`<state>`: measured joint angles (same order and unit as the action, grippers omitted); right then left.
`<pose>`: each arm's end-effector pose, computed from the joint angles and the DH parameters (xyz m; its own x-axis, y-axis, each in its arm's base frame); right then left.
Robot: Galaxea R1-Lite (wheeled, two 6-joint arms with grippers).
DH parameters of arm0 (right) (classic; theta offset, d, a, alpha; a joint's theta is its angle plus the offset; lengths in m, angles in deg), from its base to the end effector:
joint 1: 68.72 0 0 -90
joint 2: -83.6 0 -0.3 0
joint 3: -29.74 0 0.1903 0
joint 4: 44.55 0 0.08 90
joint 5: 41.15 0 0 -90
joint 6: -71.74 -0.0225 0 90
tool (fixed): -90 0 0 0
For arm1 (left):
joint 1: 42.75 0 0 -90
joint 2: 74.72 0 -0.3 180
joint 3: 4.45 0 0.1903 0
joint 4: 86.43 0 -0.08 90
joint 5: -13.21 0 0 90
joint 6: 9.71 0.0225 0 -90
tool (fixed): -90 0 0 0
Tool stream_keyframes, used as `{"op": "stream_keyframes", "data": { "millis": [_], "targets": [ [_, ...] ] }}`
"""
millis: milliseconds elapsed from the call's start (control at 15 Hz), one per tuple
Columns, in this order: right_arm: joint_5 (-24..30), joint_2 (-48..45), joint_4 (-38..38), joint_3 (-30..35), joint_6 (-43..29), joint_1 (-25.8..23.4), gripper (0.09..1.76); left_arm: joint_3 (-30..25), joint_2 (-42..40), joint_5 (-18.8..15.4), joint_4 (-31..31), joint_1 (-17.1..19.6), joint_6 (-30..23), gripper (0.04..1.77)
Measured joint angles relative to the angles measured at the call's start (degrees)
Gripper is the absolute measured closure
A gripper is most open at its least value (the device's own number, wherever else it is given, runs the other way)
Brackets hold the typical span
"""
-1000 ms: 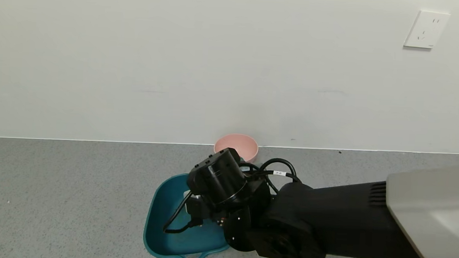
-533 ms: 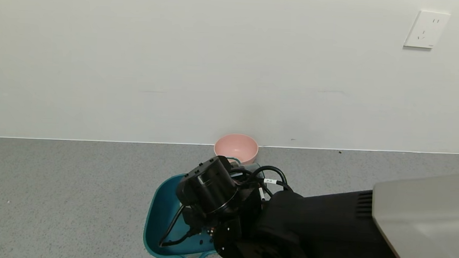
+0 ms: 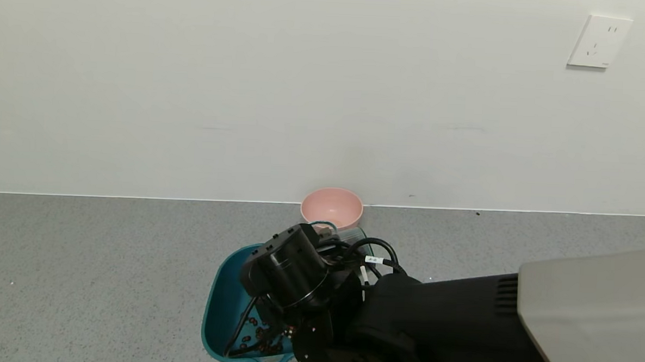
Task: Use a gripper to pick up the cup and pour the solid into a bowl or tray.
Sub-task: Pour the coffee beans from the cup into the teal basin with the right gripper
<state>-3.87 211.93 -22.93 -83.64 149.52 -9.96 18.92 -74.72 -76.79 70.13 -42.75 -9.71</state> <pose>0.2462 0.3713 0.1305 0.9326 0.0033 -0.3609 -0.3415 -0.3157 -0.8853 -0.0228 0.0000 0.0754 1.0000 0.0000 -0.0012 0.0000 1.0000 0.0000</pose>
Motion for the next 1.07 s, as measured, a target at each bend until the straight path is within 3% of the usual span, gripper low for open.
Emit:
{"op": "stream_keyframes", "data": {
  "millis": [1067],
  "targets": [
    [-2.68, 0.52, 0.09, -0.48, 5.13, 2.18, 0.47, 0.00, 0.00, 0.00, 0.00, 0.00, 0.00, 0.06]
  ]
}}
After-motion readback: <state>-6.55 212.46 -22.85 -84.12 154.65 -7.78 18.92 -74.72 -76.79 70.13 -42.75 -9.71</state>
